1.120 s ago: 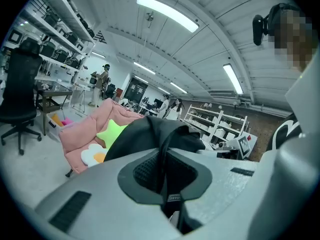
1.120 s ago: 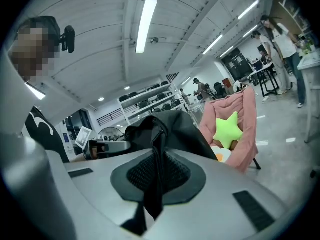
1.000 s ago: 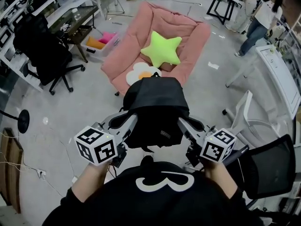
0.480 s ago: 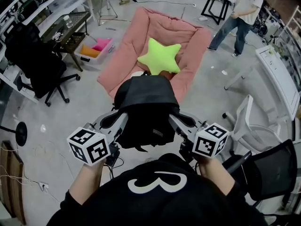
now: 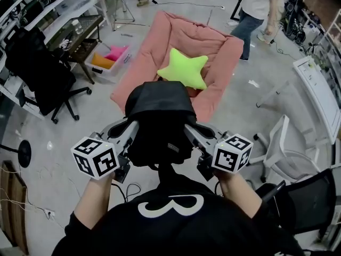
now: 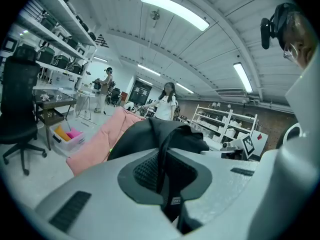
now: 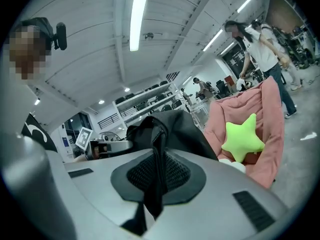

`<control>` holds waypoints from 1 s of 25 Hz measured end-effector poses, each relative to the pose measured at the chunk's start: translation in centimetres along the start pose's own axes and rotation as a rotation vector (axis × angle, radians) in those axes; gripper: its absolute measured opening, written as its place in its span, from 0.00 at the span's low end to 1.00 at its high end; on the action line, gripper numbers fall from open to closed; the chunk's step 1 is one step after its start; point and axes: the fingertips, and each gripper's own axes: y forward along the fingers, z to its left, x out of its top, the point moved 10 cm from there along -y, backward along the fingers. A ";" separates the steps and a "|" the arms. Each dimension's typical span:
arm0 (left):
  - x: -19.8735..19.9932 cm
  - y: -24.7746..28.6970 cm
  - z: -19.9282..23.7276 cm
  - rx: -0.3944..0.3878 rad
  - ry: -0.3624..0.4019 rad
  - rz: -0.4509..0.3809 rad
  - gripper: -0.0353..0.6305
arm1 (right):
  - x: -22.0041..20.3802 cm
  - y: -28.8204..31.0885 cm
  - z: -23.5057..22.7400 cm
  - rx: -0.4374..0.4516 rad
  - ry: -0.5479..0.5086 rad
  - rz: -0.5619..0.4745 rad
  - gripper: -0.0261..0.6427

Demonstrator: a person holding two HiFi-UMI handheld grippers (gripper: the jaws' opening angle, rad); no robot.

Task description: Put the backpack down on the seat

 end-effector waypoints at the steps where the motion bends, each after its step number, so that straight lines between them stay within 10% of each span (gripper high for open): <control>1: 0.3 0.4 0.6 0.001 -0.002 0.002 0.09 | 0.3 0.6 -0.4 -0.001 0.002 0.005 0.08; 25: 9.3 23.2 16.2 -0.087 -0.016 0.159 0.09 | 8.7 14.1 -19.0 -0.166 0.095 0.040 0.08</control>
